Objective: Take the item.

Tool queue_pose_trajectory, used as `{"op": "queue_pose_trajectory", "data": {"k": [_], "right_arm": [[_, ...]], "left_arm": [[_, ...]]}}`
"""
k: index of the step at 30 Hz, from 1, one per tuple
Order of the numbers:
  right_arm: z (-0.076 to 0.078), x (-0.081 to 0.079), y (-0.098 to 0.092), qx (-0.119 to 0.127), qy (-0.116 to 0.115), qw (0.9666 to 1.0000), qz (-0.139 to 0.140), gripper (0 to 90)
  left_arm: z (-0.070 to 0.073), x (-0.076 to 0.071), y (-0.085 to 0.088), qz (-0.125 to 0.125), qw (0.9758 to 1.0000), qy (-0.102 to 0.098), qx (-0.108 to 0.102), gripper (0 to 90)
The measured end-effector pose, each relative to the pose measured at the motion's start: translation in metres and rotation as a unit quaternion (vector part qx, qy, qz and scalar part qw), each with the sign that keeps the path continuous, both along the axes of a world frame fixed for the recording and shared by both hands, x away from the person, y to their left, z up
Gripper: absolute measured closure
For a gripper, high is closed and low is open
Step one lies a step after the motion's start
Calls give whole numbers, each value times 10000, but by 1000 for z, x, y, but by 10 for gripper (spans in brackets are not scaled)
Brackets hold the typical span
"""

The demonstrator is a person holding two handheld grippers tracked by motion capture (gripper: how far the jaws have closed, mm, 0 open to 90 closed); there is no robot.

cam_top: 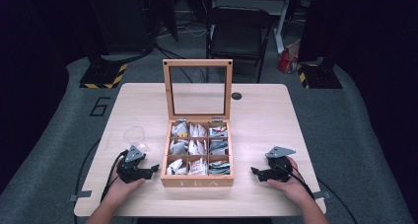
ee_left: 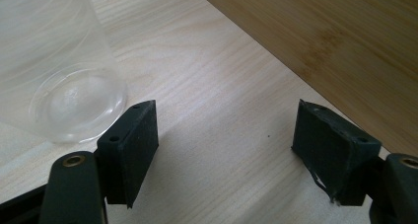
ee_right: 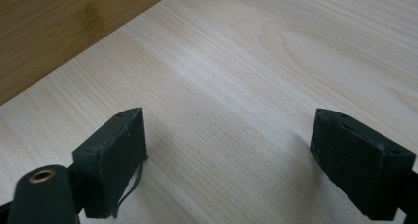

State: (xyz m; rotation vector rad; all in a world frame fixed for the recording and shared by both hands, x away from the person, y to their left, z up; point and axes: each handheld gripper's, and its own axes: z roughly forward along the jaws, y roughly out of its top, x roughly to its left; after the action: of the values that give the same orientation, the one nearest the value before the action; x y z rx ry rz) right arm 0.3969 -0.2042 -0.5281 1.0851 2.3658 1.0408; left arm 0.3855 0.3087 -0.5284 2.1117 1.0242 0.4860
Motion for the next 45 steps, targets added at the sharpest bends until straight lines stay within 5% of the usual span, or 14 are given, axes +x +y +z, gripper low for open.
{"op": "queue_pose_trajectory", "data": {"k": [23,28,45], "right_arm": [[0,0,0,14,15,10000,-16,131],[0,-1,0,28,33,10000,-37,131],[0,0,0,6,8,10000,-10,131]], "left_arm": [[0,-1,1,114,9999,-32,-60,292],[3,-1,4,153,9998,95,-81,316],[28,-13,10,594,9966,-1,-574,377]]}}
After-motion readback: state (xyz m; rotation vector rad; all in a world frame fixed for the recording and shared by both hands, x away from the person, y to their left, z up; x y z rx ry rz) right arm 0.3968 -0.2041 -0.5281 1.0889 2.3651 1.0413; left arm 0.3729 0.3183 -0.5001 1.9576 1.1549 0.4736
